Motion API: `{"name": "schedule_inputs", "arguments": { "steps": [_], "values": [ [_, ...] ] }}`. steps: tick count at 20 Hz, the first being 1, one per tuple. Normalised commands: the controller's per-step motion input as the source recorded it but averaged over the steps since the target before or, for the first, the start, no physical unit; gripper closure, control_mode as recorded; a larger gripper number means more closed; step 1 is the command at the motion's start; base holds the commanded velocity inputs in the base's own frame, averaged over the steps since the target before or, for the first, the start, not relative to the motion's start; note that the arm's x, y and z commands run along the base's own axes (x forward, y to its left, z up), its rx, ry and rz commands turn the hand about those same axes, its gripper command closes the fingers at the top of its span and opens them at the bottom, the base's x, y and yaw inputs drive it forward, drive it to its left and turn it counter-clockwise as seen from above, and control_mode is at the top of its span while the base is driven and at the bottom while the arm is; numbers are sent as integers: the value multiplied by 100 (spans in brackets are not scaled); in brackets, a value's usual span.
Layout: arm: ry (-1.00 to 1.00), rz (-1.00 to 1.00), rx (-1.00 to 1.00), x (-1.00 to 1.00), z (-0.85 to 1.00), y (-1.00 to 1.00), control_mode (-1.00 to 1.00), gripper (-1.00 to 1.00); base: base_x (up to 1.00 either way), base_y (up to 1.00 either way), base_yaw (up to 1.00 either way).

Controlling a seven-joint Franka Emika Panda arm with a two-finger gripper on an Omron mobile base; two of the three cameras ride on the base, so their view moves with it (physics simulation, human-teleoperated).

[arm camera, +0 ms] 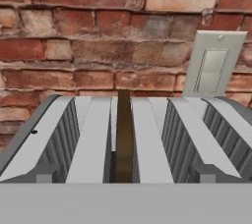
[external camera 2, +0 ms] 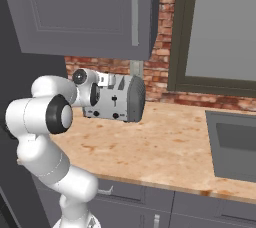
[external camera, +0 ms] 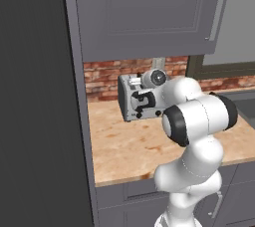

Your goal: Start the toaster. Once the lever pops up, take the bread to the plate on the dining counter.

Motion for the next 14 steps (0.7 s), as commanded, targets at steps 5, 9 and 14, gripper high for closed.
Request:
{"name": "schedule_inputs", "arguments": {
  "steps": [5,9,14],
  "values": [
    [2,0,0,1,0,0,-100,-100,0,0,0],
    [1,0,0,5,0,0,-100,-100,0,0,0],
    [1,0,0,12,0,0,-100,-100,0,0,0]
  ]
}}
